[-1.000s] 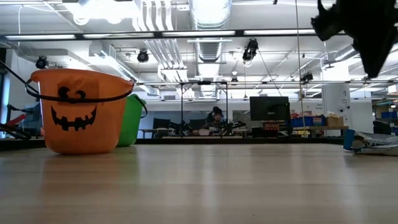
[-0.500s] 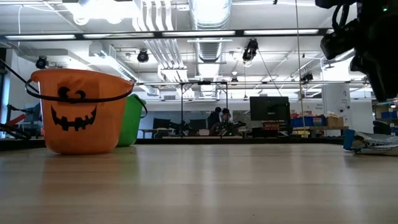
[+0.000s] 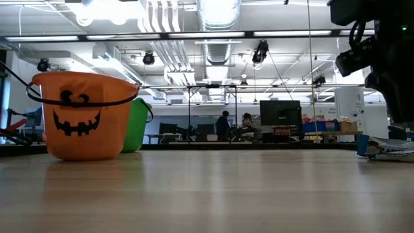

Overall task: Organize candy in baskets
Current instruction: Put the white chocolate into the orange bucket

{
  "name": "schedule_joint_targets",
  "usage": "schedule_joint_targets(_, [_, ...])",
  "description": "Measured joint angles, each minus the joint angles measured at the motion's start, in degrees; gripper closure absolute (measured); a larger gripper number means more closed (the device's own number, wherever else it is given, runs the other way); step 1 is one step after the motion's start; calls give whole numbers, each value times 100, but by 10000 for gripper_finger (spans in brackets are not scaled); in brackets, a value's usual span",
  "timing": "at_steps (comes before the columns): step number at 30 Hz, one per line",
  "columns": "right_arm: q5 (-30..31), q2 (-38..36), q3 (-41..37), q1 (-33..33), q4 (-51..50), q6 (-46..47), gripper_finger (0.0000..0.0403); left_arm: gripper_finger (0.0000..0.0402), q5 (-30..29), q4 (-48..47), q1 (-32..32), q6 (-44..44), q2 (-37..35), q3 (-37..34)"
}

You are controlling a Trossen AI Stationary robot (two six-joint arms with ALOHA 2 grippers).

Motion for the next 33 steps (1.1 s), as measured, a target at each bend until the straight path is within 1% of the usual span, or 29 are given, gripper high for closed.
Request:
schedule_joint_targets(7, [-2,0,-297,-136,368,0,211,255,0,2,0,0,0,0])
schedule_joint_targets(20, [-3,0,-942,-821,1012,-47,211,255,7,9,0,1,0,0])
schedule_joint_targets(26, [-47,-2,-1215,-936,1355,-6,211,255,9,9,0,1,0,0])
schedule_joint_targets(33, [-76,-9,-1329,-940,1519,72,212,255,11,9,0,1,0,0])
